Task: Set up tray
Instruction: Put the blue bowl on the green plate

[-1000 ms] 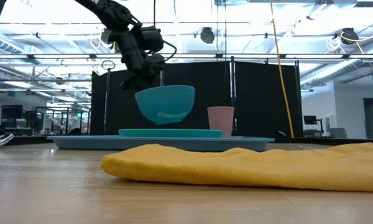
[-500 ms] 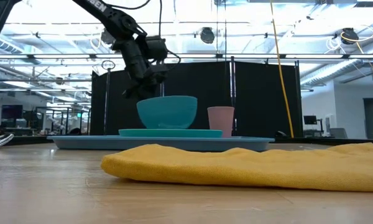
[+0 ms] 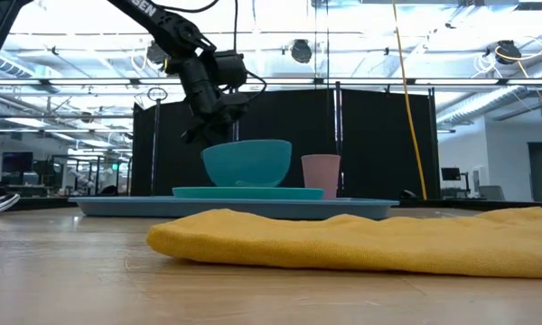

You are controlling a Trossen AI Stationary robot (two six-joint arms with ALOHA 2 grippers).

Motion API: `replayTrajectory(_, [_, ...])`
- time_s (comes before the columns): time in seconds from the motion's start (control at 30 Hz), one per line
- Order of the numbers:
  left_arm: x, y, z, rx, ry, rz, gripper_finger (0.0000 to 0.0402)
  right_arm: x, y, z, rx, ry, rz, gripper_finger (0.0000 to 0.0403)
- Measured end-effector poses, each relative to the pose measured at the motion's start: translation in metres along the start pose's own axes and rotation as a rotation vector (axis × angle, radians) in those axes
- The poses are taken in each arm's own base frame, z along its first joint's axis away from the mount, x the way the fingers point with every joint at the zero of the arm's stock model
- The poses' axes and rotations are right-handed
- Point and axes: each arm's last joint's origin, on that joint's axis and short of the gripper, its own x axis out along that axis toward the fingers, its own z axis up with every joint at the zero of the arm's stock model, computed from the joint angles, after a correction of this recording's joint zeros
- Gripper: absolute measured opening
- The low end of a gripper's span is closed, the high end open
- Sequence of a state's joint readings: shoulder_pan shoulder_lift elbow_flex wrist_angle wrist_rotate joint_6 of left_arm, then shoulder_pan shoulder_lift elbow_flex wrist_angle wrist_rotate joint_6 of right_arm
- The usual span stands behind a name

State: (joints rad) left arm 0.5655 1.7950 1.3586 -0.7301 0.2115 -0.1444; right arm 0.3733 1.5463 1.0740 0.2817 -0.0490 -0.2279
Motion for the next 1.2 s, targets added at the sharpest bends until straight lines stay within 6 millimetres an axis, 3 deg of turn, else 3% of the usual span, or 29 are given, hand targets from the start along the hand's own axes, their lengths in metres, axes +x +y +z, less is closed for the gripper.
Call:
replayTrajectory(0.73, [0.000,0.002,0.000,-0.010,0.005,0.014,0.0005,0.000,0.000,0.000,0.000,0.000,0.000,0.0128])
replayTrajectory(1.2, [0.024,0.009,0.000,-0.033,0.056,0.011,0.0005,0.000,0.000,-0.002,0.000,0.001,-0.002,0.0128])
